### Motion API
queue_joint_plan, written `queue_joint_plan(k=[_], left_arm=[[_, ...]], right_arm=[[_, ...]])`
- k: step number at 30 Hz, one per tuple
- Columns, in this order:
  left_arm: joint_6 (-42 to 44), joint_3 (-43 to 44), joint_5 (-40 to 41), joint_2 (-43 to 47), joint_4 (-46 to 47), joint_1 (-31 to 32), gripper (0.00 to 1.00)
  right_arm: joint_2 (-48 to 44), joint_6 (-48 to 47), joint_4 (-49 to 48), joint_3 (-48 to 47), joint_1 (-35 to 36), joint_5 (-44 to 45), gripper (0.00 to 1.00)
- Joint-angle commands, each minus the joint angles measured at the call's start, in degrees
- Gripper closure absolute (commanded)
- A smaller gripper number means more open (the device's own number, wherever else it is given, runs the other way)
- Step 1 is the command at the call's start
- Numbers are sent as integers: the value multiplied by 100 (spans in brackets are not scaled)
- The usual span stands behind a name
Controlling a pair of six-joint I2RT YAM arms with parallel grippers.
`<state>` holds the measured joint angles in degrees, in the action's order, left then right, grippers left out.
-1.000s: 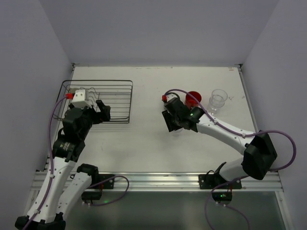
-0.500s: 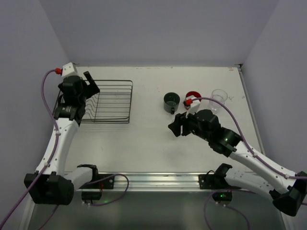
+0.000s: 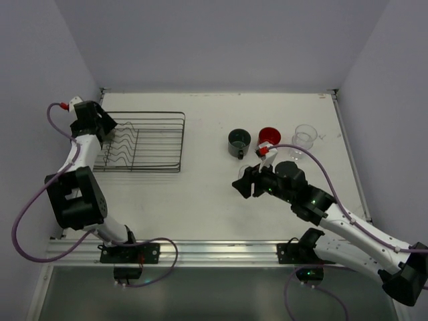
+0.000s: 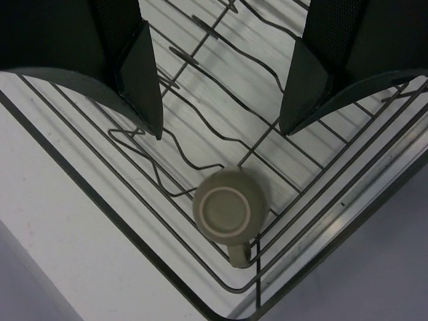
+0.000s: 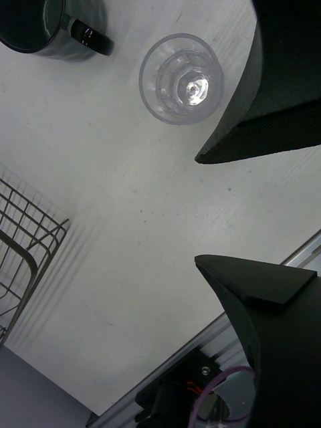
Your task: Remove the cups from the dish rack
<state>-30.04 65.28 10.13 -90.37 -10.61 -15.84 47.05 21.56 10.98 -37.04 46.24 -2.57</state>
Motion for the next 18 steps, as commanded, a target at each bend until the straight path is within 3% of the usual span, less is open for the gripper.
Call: queue_joint_plan(k=[1, 18], left_arm=[[-186, 257, -72, -209, 727, -227, 25], [95, 873, -169, -1562, 1254, -359, 25]], right_arm=[[-152, 76, -421, 56, 17, -42, 41], [50, 59, -545, 56, 17, -183, 41]])
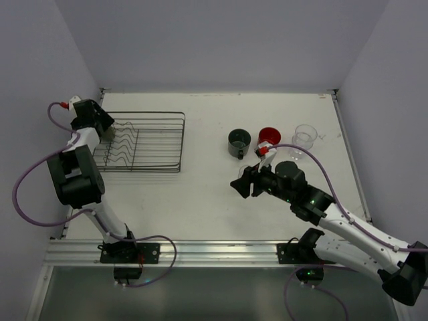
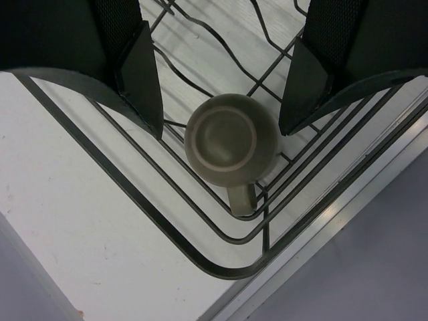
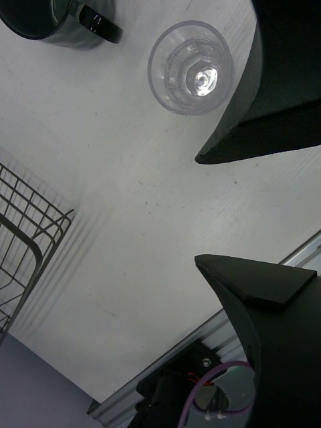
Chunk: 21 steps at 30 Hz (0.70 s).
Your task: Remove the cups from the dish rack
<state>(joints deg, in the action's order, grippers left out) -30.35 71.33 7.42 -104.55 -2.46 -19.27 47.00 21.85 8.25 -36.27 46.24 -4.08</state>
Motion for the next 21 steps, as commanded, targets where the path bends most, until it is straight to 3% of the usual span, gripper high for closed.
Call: queue_joint_plan(k=[1, 12, 21], left_arm=[[117, 276, 110, -170, 457, -16, 25], [187, 259, 128, -583, 843, -16, 25], [152, 57, 286, -619, 905, -16, 53]], right_arm=[[55, 22, -263, -20, 25, -32, 41], [142, -5, -263, -29, 17, -164, 41], [116, -22, -236, -29, 17, -49, 41]])
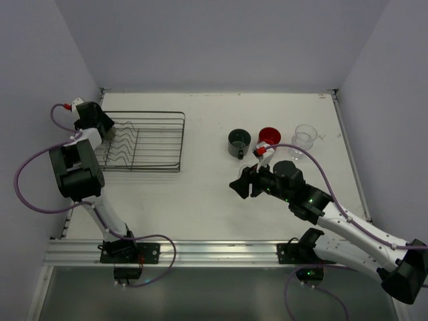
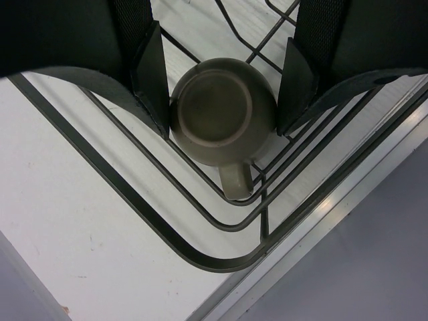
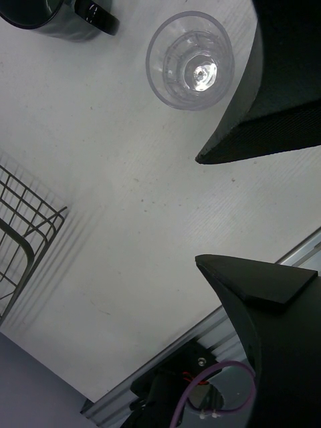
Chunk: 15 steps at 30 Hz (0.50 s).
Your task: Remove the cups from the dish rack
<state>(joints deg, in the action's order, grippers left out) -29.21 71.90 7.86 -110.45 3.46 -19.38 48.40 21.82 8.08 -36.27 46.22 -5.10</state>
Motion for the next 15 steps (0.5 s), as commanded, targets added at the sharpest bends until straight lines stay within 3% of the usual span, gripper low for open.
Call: queue_joint_plan(k=[1, 6, 15], left_arm=[[38, -44, 260, -3, 313, -5, 58], [-23, -158, 190, 383, 278, -5, 72], [-85, -413, 119, 1526, 155, -5, 87]], right_arm=[[-24, -20, -219, -29, 19, 62, 41], [2, -20, -236, -55, 19, 45, 41], [55, 24, -386, -29, 19, -122, 41]])
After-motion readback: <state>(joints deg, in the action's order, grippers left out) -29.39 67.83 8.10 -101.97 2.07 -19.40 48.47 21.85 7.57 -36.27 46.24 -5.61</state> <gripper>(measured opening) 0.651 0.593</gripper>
